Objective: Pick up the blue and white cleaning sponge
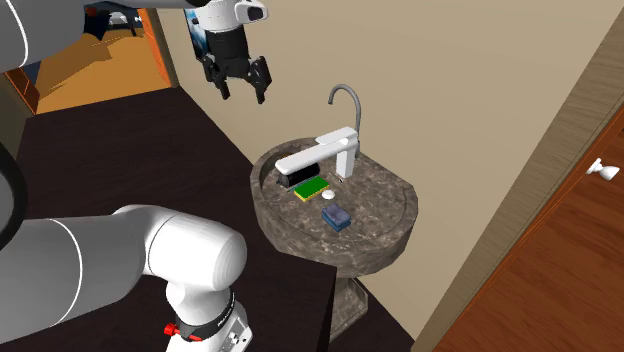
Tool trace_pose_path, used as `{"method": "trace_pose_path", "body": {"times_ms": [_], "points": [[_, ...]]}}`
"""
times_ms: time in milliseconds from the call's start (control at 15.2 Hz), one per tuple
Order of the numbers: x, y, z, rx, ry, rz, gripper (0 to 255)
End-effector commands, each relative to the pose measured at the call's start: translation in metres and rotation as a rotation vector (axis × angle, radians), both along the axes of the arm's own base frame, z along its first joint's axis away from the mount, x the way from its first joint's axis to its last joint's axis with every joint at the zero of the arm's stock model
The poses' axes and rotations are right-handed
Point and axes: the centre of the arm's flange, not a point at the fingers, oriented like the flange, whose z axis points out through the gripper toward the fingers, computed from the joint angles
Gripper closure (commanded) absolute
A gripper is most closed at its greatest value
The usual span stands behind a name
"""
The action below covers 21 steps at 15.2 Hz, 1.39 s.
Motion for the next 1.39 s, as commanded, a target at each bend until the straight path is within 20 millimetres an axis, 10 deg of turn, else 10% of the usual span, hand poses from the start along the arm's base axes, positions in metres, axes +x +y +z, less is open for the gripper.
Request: {"method": "trace_pose_path", "body": {"times_ms": [0,1320], "points": [[0.000,0.000,0.000,0.000,0.000,0.000,0],[0.073,-0.144,-0.223,0.077,0.008,0.403,0]]}}
